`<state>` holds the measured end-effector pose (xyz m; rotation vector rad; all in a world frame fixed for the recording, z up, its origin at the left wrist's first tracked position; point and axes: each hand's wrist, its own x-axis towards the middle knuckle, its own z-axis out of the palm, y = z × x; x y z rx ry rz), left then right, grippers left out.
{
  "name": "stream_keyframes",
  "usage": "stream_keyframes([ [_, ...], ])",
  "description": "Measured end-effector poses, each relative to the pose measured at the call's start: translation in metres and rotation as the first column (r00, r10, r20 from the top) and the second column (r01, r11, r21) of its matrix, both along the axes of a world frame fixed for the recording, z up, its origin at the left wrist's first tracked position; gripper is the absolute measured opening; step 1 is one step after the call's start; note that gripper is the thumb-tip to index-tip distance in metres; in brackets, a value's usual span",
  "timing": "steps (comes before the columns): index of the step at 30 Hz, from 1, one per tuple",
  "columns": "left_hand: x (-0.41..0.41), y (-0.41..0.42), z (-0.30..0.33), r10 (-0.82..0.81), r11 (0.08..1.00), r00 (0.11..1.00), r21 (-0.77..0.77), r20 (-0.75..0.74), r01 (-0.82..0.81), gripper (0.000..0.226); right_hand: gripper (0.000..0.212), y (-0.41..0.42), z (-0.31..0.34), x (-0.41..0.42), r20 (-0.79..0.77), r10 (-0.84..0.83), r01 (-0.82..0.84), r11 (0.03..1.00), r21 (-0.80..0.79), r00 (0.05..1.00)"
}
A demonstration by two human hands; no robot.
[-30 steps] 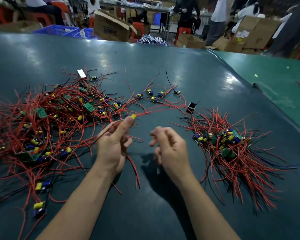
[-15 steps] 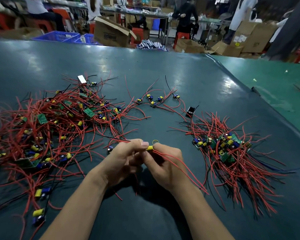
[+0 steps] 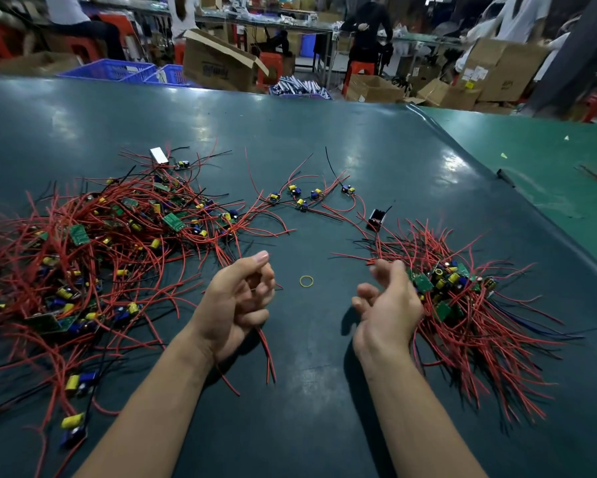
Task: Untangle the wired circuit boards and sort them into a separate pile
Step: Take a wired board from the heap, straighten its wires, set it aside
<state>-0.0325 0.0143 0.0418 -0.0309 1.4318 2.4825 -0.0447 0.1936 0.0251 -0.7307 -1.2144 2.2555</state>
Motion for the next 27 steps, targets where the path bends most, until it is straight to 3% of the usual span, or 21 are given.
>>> stream_keyframes([
  [3,0.000,0.000,-0.001,0.011,1.000,1.000,-0.005,0.001,-0.011,0.023,0.031,-0.010,-0.002,0.002,-0.018,0.239,-0.234,0.963,0.131,0.971],
  [5,-0.001,-0.001,-0.001,0.025,1.000,1.000,-0.012,0.002,-0.025,0.023,0.027,-0.011,-0.001,0.000,0.028,0.314,-0.313,0.925,0.214,0.949],
  [7,-0.001,-0.003,-0.001,0.053,0.999,0.999,-0.006,0.000,-0.053,0.023,0.023,-0.004,0.000,-0.005,0.065,0.312,-0.318,0.925,0.205,0.948],
  [11,-0.005,-0.012,-0.002,0.136,0.990,0.990,0.034,-0.040,-0.134,0.023,0.016,0.021,0.002,-0.014,0.076,0.277,-0.280,0.959,0.030,0.958],
  [14,-0.006,-0.017,-0.001,0.172,0.984,0.983,0.059,-0.064,-0.168,0.021,0.017,0.032,0.000,-0.019,0.088,0.225,-0.228,0.973,0.024,0.970],
  [19,-0.008,-0.019,-0.005,0.217,0.976,0.972,0.035,-0.090,-0.214,0.023,0.019,0.041,-0.006,-0.026,0.146,0.131,-0.169,0.941,0.294,0.981],
  [22,-0.009,-0.021,-0.007,0.255,0.967,0.960,0.027,-0.116,-0.253,0.025,0.020,0.054,-0.012,-0.028,0.244,-0.071,-0.120,0.716,0.687,0.967],
  [23,-0.010,-0.023,-0.008,0.265,0.964,0.955,0.013,-0.131,-0.265,0.024,0.020,0.059,-0.012,-0.027,0.249,-0.127,-0.104,0.663,0.741,0.960],
  [27,-0.011,-0.019,-0.013,0.338,0.919,0.915,-0.134,-0.219,-0.371,0.029,0.020,0.075,-0.014,-0.025,0.255,-0.165,-0.103,0.615,0.782,0.953],
])
